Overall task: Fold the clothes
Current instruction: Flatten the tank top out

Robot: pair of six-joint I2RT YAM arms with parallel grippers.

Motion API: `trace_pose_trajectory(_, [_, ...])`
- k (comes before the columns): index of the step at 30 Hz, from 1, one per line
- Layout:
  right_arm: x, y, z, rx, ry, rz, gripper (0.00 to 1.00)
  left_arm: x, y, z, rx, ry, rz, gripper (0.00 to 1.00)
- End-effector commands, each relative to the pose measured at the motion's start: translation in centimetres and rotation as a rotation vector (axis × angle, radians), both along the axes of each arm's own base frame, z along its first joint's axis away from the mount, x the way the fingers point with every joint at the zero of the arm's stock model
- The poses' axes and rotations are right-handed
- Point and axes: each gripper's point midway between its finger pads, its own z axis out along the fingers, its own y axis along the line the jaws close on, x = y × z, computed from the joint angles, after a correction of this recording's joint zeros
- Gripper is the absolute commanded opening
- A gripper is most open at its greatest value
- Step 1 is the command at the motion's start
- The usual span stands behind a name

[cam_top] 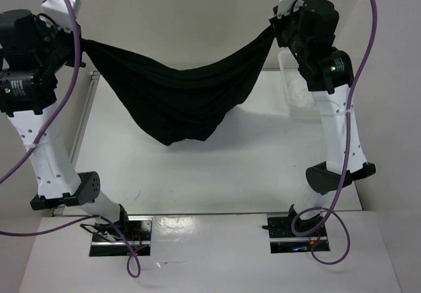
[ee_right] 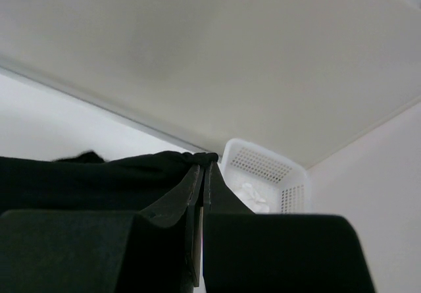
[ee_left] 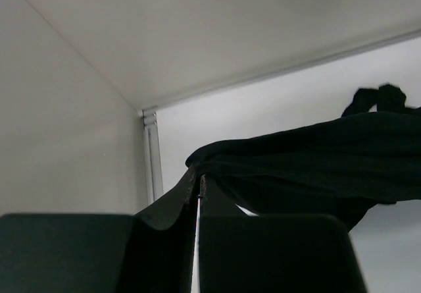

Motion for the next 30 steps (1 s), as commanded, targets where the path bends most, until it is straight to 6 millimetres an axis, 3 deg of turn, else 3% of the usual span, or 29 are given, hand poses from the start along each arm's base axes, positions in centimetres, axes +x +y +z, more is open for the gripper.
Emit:
trace_pose_trajectory(1, [-5.9,-2.6,9.3,0.085,-0.243,-0.018,0.00,-2.7,-1.2,4.1,0.025,-0.124,-0.046,0.00])
trace_pose_trajectory(3, [-7.5,-2.9,11.4,0.121,-0.302,-0.004,0.00,-4.0,-1.2,5.9,0.037,-0.180,-0.035,0.00])
trace_pose_trajectory(4, [-9.1,-3.5,13.4,0.143,-0.362,-0.004,0.00,-5.4,-1.2,7.8,0.050,-0.247,-0.025,0.00])
trace_pose_trajectory(6, [-11.1,-4.2,16.0,0.195,-0.439,-0.001,0.00,-6.5,-1.2,9.3,0.059,-0.299,-0.015,0.00])
trace_pose_trajectory(10, [-13.5,-5.2,18.5,0.275,-0.523,-0.004,0.00,-8.0,-1.3,10.9,0.050,-0.362,-0.004,0.00])
trace_pose_trajectory(16, [-12.9,-4.8,18.4,0.317,-0.519,0.005,0.00,-9.0,-1.7,13.2,0.030,-0.450,-0.008,0.00])
trace_pose_trajectory(20, [-15.0,-5.3,20.0,0.358,-0.576,0.024,0.00,-11.2,-2.1,14.9,0.022,-0.524,-0.010,0.00])
trace_pose_trajectory(21, [-16.4,-5.7,20.9,0.385,-0.614,0.030,0.00,-11.7,-2.2,15.1,0.023,-0.533,-0.010,0.00])
trace_pose_trajectory(25, [-18.6,-6.3,22.0,0.409,-0.666,0.051,0.00,-14.5,-2.2,17.9,0.040,-0.653,0.010,0.00])
trace_pose_trajectory(28, [-18.7,-6.3,22.3,0.413,-0.677,0.052,0.00,-15.4,-2.2,19.0,0.045,-0.698,0.019,0.00])
trace_pose_trajectory(30, [-16.8,-5.6,21.5,0.402,-0.646,0.049,0.00,-14.1,-2.0,18.6,0.042,-0.675,0.020,0.00])
